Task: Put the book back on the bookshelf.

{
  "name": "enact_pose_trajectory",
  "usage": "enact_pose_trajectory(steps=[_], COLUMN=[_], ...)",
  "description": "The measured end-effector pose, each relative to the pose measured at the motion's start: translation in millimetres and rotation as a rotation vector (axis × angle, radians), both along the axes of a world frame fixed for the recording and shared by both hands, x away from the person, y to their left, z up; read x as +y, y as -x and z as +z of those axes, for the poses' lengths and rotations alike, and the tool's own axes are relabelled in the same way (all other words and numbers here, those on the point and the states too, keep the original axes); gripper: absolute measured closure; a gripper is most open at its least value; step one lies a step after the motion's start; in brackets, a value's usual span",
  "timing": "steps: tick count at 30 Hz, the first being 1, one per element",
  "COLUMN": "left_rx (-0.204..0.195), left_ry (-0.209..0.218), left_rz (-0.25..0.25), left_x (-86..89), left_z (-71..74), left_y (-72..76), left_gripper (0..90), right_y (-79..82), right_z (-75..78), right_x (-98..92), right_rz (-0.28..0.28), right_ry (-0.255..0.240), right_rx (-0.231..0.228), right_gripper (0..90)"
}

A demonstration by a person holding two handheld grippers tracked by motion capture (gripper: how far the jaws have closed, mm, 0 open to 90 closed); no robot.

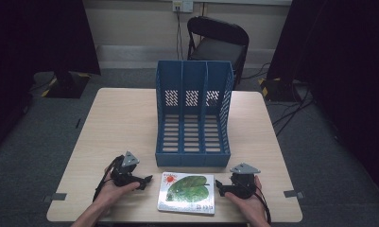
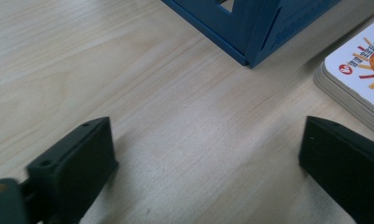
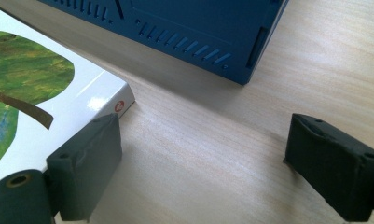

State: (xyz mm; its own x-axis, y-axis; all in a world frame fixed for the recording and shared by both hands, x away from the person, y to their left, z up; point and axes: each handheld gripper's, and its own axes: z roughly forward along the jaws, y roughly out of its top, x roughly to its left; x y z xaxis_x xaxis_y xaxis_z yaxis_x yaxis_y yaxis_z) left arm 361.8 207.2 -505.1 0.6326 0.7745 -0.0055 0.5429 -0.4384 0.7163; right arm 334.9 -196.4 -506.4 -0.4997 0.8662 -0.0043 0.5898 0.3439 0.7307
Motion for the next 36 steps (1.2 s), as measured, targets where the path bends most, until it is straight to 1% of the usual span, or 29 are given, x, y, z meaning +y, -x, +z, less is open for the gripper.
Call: enact_pose_trajectory(steps=[1,4,5,6,8,9,10,11,12,13,14,15,16,17,18,20,21,23,24,25,26,27,29,30,32,33,34,36], left_rx=[0.0,0.001,0.012,0.029,0.06,0.073,0.079,0.085,0.097,0.106,0.116,0.115,0.113,0.113,0.114,0.116,0.116,0.131,0.132,0.134,0.139,0.142,0.15,0.158,0.166,0.17,0.175,0.177], left_ry=[0.005,0.002,-0.005,-0.006,0.025,0.042,0.05,0.056,0.056,0.064,0.093,0.112,0.121,0.128,0.126,0.13,0.131,0.131,0.13,0.127,0.123,0.122,0.12,0.111,0.11,0.104,0.11,0.107], left_rz=[0.009,0.032,0.037,0.034,0.038,0.029,0.025,0.015,0.0,-0.008,-0.015,-0.023,-0.036,-0.045,-0.062,-0.083,-0.094,-0.115,-0.12,-0.128,-0.136,-0.14,-0.156,-0.167,-0.172,-0.175,-0.174,-0.171], left_x=[0.5,3.0,3.4,3.7,3.4,3.6,3.3,2.6,1.2,0.0,-1.6,-3.1,-4.1,-6.0,-9.5,-15.3,-18.6,-25.1,-28.4,-31.4,-34.0,-35.9,-40.1,-42.5,-43.6,-44.2,-44.8,-45.1], left_z=[0.5,2.9,4.5,6.3,8.7,10.0,10.9,11.7,13.2,14.8,17.0,19.0,20.4,21.3,22.5,22.7,22.4,21.4,20.9,20.2,19.6,19.0,17.3,16.1,15.2,14.6,14.2,14.5], left_y=[0.1,-0.1,-0.2,-0.4,-0.9,-0.8,0.0,1.0,2.9,4.3,6.5,8.0,8.9,9.9,11.3,13.9,14.8,16.3,17.2,17.9,18.6,19.1,20.0,20.5,20.7,20.6,20.5,20.3], left_gripper=[7.7,14.3,18.0,19.0,21.5,23.3,24.8,24.8,24.8,24.9,24.8,24.8,24.8,24.8,25.1,25.5,25.5,26.0,26.1,26.1,26.4,26.4,26.6,26.8,27.8,29.4,29.6,30.3], right_y=[0.0,-0.4,-0.2,0.2,1.3,1.7,3.1,3.1,3.8,4.0,3.9,3.6,4.6,4.6,8.2,9.6,11.1,13.9,17.0,17.0,19.2,19.2,20.1,21.2,21.4,21.9,22.3,23.2], right_z=[0.0,0.0,-0.1,0.0,1.0,1.7,3.4,3.4,4.8,6.4,7.3,9.2,13.6,13.6,18.4,20.1,21.3,23.0,24.0,24.0,24.5,24.5,24.9,24.3,23.5,21.9,20.5,19.6], right_x=[-0.2,-1.8,-2.1,-2.5,-3.7,-3.9,-2.8,-2.8,-1.7,-0.1,1.5,3.7,8.0,8.0,12.4,13.4,14.0,15.5,18.0,18.0,21.8,21.8,24.7,27.2,27.8,28.9,29.9,30.6], right_rz=[0.003,0.012,0.012,0.013,0.014,0.009,-0.006,-0.006,-0.004,0.004,0.006,0.009,0.028,0.028,0.033,0.039,0.051,0.083,0.114,0.114,0.136,0.136,0.164,0.174,0.177,0.18,0.187,0.178], right_ry=[-0.001,0.001,0.0,0.0,0.006,0.01,0.003,0.003,-0.001,-0.019,-0.033,-0.067,-0.079,-0.079,-0.065,-0.073,-0.091,-0.111,-0.128,-0.128,-0.114,-0.114,-0.115,-0.108,-0.104,-0.093,-0.083,-0.089], right_rx=[0.001,0.0,-0.001,-0.001,0.01,0.016,0.031,0.031,0.039,0.05,0.061,0.076,0.085,0.085,0.07,0.071,0.077,0.096,0.113,0.113,0.118,0.118,0.13,0.134,0.138,0.143,0.15,0.152], right_gripper=[9.9,9.9,9.9,9.9,10.2,10.7,13.7,13.7,16.6,17.8,17.8,18.5,26.0,26.0,28.7,28.6,28.6,28.6,28.6,28.6,28.6,28.6,28.6,28.6,28.6,28.6,27.7,27.1])
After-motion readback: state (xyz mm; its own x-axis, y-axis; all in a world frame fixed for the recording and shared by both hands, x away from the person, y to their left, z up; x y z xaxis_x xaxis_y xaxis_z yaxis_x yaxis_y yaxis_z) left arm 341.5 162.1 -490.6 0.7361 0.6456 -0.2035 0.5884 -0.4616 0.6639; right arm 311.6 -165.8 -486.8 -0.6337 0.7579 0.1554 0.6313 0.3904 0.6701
